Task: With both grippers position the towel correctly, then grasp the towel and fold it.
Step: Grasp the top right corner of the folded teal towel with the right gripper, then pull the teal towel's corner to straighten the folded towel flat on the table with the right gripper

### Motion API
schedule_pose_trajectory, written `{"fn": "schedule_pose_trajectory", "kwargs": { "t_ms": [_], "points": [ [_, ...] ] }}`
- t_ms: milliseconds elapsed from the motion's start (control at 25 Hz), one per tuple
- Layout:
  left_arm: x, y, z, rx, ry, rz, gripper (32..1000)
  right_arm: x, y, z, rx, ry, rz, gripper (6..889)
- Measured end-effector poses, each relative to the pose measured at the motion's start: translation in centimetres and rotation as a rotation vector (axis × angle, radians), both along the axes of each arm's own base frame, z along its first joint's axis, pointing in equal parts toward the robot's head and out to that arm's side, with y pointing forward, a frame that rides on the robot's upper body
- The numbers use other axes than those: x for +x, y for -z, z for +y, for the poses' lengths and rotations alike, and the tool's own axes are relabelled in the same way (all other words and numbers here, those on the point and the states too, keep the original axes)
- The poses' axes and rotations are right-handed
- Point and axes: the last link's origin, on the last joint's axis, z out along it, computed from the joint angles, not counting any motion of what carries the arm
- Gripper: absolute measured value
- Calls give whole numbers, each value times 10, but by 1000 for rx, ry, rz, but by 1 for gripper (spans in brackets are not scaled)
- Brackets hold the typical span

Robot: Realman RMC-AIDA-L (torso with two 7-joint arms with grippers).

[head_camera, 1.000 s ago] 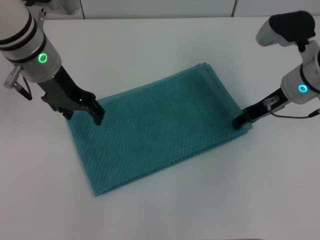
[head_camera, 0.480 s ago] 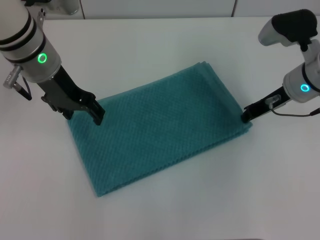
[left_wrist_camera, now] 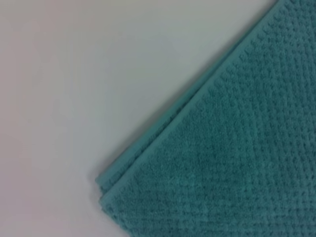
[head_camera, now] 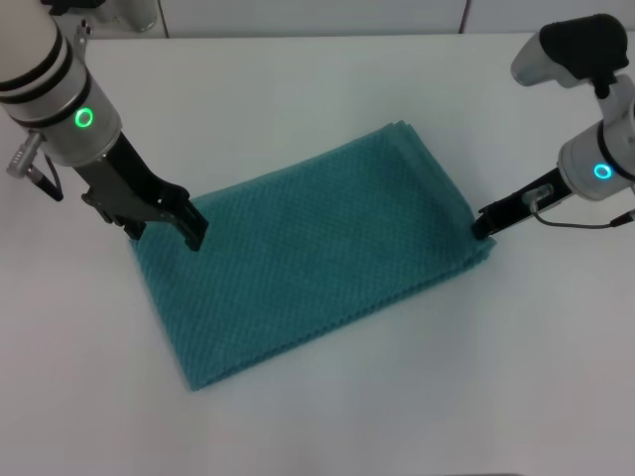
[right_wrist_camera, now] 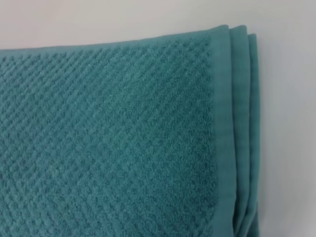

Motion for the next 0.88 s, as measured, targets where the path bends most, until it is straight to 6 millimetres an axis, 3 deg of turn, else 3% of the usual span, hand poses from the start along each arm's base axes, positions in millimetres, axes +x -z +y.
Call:
{"fn": "schedule_pose_trajectory", "kwargs": {
  "t_ms": [880],
  "points": [
    [-4,-3,1,14,1,-2,788,-11,-4,-7,-52,-10,25,32]
  ]
}}
